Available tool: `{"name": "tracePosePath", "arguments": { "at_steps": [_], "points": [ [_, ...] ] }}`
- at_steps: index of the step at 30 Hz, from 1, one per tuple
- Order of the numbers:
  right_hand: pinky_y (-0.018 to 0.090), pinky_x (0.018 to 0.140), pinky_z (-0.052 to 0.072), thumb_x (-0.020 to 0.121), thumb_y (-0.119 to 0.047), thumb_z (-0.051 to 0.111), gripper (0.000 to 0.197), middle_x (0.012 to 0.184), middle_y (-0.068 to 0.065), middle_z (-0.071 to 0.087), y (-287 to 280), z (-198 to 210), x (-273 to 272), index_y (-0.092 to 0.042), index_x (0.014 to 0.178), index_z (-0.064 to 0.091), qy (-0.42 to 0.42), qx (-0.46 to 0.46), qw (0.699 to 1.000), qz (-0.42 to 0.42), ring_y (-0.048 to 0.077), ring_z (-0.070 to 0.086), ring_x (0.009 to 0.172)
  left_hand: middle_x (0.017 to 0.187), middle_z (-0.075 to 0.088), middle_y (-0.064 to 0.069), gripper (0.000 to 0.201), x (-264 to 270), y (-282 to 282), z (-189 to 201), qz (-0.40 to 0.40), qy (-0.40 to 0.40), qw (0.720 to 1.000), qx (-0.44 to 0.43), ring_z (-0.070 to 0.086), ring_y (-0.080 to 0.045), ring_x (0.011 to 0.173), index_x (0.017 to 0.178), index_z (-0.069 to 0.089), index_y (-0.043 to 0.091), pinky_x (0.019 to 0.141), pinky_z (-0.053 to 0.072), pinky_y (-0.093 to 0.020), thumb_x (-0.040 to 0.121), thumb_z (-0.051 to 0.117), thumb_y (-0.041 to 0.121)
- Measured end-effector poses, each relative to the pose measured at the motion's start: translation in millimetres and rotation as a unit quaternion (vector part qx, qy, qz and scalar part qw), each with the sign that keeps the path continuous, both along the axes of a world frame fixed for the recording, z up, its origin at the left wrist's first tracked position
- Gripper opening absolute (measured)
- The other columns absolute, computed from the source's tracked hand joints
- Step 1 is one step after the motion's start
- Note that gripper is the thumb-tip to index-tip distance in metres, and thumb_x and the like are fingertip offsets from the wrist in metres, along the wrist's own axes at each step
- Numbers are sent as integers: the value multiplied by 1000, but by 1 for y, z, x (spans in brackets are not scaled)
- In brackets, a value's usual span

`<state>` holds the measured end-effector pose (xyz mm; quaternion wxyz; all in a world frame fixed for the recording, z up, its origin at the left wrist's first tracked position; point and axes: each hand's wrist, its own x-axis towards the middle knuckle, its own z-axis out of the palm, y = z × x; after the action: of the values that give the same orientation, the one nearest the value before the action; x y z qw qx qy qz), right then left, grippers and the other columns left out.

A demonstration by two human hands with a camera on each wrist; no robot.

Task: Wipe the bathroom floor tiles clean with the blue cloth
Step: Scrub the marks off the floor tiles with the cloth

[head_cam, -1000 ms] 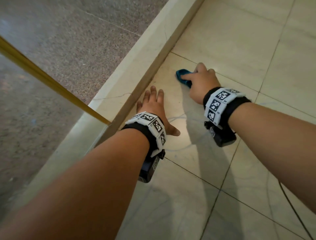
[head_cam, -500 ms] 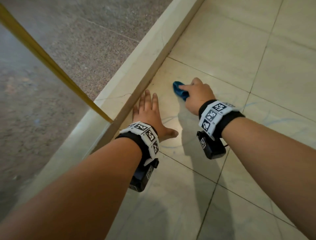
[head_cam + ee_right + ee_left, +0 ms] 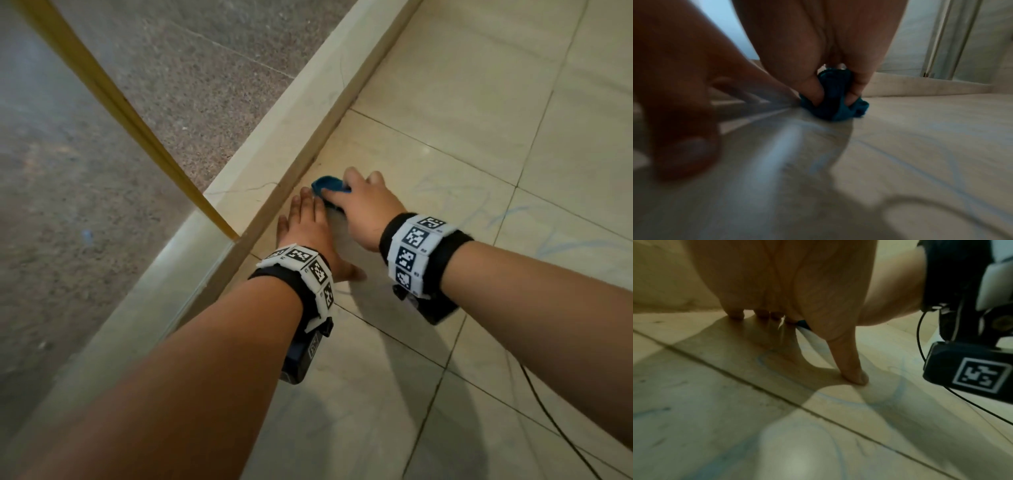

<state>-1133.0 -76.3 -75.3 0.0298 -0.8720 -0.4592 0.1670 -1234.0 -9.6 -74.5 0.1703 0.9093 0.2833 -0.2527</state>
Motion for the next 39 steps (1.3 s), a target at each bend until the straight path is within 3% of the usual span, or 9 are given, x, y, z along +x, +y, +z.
{"name": "tracePosePath", "arguments": {
  "at_steps": [2, 6, 10, 12, 17, 23, 28, 34, 39],
  "points": [
    [40, 86, 44, 92, -12, 42, 51, 123, 8, 34, -5, 4, 18, -35, 138, 39, -22, 4, 999, 24, 34, 36, 106, 157, -27, -7, 143, 0, 0, 0, -5, 7, 1000, 1, -20, -23, 146, 150, -22, 10, 119, -3, -42, 61, 72, 73],
    [36, 82, 40, 88, -9, 44, 49, 121, 11, 36, -10, -1, 59, -30, 133, 45, 12, -16, 989, -144, 34, 40, 100, 156, -29, -6, 142, 0, 1, 0, 0, 14, 1000, -10, -22, -22, 146, 149, -23, 12, 118, -4, -42, 62, 72, 72],
    [34, 80, 43, 90, -9, 46, 54, 119, 5, 37, -19, -2, 15, -37, 136, 41, -3, 21, 1000, 15, 29, 37, 100, 157, -29, -6, 142, 0, 1, 1, 1, 13, 1000, -8, -22, -21, 146, 149, -23, 12, 120, -4, -41, 62, 72, 72],
    [35, 79, 43, 90, -8, 46, 57, 118, 3, 37, -26, -3, 18, -40, 137, 40, -10, 44, 998, 34, 27, 36, 100, 157, -28, -6, 141, 1, 1, 1, -1, 15, 1000, -3, -21, -21, 146, 149, -22, 12, 120, -3, -41, 63, 71, 72],
    [37, 92, 38, 89, -7, 46, 51, 120, 10, 36, -31, -6, 70, -33, 133, 48, 24, 17, 986, -167, 33, 35, 109, 157, -27, -5, 140, 0, 1, 1, 0, 16, 1000, -8, -21, -21, 146, 150, -21, 13, 120, -4, -42, 63, 73, 70],
    [37, 84, 42, 90, -3, 44, 59, 118, 5, 36, -39, -8, 30, -37, 137, 41, -5, 47, 999, 1, 29, 34, 103, 157, -27, -5, 141, 1, 0, 0, 0, 20, 1000, 1, -20, -21, 146, 150, -21, 12, 121, -2, -42, 62, 73, 71],
    [38, 90, 40, 88, -2, 44, 54, 123, 12, 35, -47, -8, 68, -27, 136, 45, -21, 26, 984, -176, 35, 33, 110, 157, -28, -4, 141, 1, 1, 0, 3, 17, 1000, -6, -20, -21, 146, 150, -22, 14, 121, -2, -43, 62, 73, 71],
    [41, 84, 43, 90, -4, 44, 59, 123, 8, 34, -51, -7, 46, -32, 141, 36, -35, 26, 999, 16, 32, 34, 106, 158, -25, -5, 141, 1, 0, 0, 4, 9, 1000, 1, -18, -21, 147, 150, -20, 13, 121, 0, -43, 62, 74, 70],
    [37, 90, 38, 89, -6, 48, 51, 118, 13, 42, -54, -2, 88, -29, 134, 51, -10, 35, 988, -148, 35, 39, 109, 158, -26, -4, 141, 0, 1, -1, 5, 5, 1000, -5, -19, -21, 146, 150, -21, 14, 121, -2, -42, 62, 74, 70]
  ]
}}
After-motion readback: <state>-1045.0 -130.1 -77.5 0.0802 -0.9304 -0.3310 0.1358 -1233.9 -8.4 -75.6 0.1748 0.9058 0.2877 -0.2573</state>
